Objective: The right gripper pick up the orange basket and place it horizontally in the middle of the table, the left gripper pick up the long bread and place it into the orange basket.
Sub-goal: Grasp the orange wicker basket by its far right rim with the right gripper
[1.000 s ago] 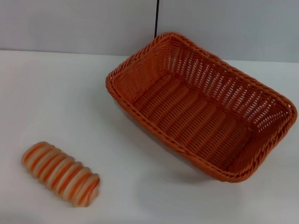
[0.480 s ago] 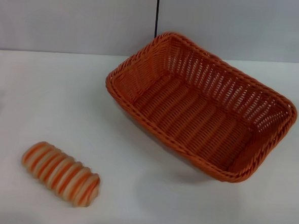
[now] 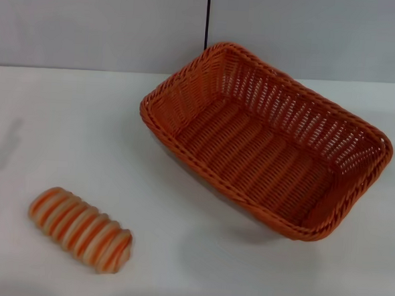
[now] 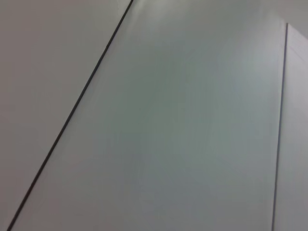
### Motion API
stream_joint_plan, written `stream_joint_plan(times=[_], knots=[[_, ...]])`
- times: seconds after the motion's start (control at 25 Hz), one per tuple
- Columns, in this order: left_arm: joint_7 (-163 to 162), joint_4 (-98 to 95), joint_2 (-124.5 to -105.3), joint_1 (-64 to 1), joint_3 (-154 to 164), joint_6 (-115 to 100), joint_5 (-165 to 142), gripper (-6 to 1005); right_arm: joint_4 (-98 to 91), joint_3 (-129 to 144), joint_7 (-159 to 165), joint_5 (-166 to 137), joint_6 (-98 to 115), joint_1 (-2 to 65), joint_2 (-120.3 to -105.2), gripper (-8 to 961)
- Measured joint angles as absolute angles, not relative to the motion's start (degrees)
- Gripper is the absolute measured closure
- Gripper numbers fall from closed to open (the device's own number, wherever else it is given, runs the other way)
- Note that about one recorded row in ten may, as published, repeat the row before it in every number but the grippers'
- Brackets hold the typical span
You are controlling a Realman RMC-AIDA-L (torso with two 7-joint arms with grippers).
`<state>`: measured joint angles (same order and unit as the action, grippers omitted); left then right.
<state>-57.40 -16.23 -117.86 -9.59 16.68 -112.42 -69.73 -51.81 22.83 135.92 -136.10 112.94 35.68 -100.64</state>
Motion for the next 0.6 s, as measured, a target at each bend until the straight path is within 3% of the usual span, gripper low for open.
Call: stream_joint_plan(times=[0.6], knots=[[-57.14,-16.19,-117.86,-10.10,16.73,-111.19,-69.69,407,-40.93,34.33,136.30,-136.57,100.36,39.02,-101.29,398]])
